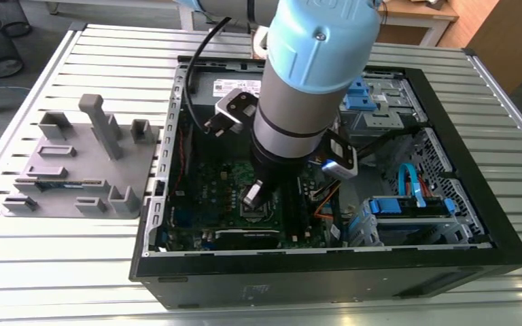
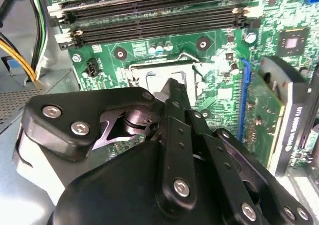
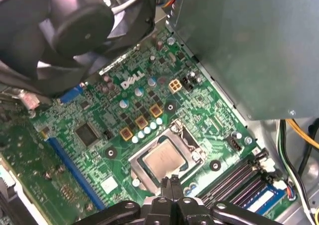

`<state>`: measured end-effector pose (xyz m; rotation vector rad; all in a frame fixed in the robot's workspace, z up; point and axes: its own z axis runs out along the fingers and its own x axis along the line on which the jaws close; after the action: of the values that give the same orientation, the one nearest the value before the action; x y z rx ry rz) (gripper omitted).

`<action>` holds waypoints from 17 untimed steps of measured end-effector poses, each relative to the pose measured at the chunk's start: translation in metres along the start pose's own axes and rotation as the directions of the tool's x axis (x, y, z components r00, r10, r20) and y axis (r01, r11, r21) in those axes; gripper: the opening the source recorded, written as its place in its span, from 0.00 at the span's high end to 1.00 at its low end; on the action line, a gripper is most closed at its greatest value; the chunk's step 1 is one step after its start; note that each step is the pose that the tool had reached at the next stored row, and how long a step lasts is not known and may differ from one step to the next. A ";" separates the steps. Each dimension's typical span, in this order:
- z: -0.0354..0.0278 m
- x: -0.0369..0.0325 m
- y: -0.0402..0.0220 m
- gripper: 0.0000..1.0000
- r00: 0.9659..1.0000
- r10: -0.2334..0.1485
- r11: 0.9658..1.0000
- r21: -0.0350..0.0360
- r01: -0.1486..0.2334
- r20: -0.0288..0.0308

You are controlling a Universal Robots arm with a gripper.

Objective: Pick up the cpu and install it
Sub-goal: 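Install the first cpu locking lever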

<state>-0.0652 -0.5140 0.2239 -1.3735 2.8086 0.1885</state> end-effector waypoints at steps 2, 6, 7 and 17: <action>0.0003 -0.0014 0.0021 0.89 1.000 0.000 1.000 0.000 0.000 0.000; -0.0026 -0.0027 0.0044 0.89 1.000 0.000 1.000 0.000 0.000 0.000; -0.0050 -0.0030 0.0047 0.89 1.000 0.000 1.000 0.000 0.000 0.000; -0.0133 -0.0035 0.0056 0.89 1.000 0.000 1.000 0.000 0.000 0.001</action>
<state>-0.0668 -0.5094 0.2379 -1.3734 2.8079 0.1882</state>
